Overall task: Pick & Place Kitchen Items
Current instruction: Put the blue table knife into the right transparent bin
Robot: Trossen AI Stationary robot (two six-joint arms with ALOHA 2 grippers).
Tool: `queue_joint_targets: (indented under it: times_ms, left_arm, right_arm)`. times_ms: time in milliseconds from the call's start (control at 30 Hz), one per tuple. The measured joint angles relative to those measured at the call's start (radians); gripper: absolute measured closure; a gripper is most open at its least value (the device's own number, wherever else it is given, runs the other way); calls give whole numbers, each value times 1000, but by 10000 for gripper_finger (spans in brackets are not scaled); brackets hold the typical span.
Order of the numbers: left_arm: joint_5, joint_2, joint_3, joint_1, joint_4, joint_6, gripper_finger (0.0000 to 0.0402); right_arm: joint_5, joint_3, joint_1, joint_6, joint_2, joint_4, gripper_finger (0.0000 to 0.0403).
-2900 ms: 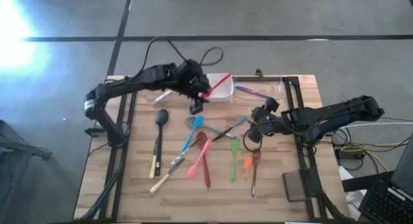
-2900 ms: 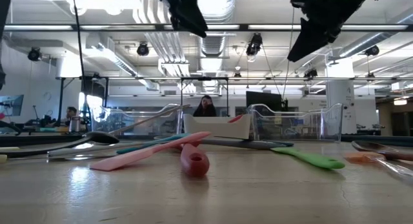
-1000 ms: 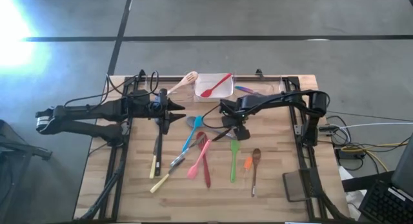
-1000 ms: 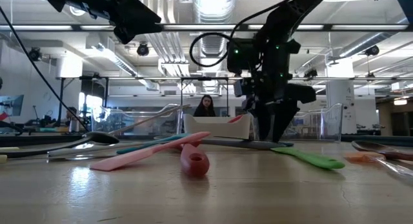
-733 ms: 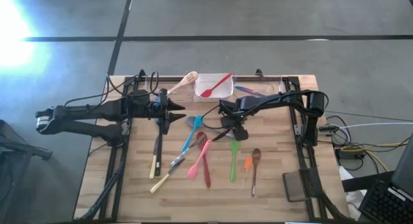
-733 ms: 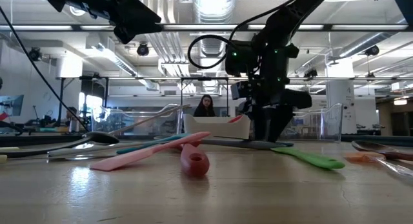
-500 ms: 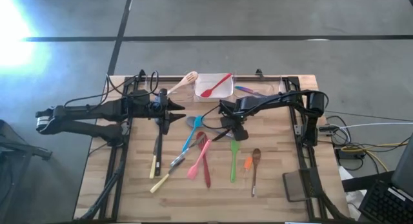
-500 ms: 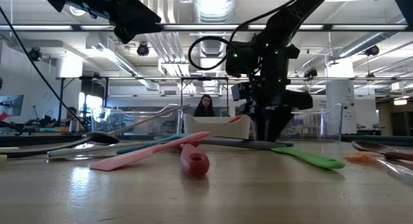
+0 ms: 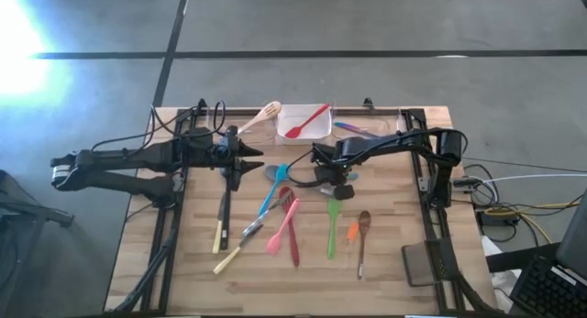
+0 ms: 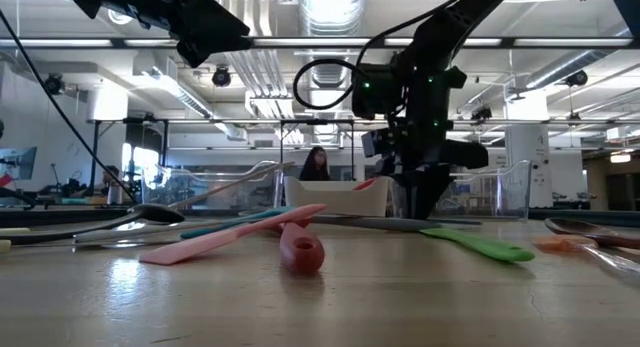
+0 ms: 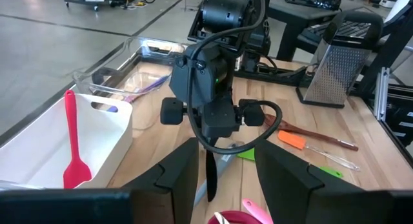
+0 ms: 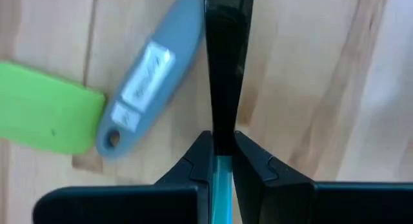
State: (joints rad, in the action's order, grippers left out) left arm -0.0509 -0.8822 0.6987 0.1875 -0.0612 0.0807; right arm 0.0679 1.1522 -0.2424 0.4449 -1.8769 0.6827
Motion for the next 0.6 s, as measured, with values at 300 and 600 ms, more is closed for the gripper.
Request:
queue_joint_targets:
  times_ms: [300,600]
  left_arm:
    - [0,0,0,0,0,0,245]
    - [6,0,0,0,2,-24,245]
  right_arm:
    - [0,2,-1,-135,152,64,380]
    - [-99,3,-115,-286,405,187,381]
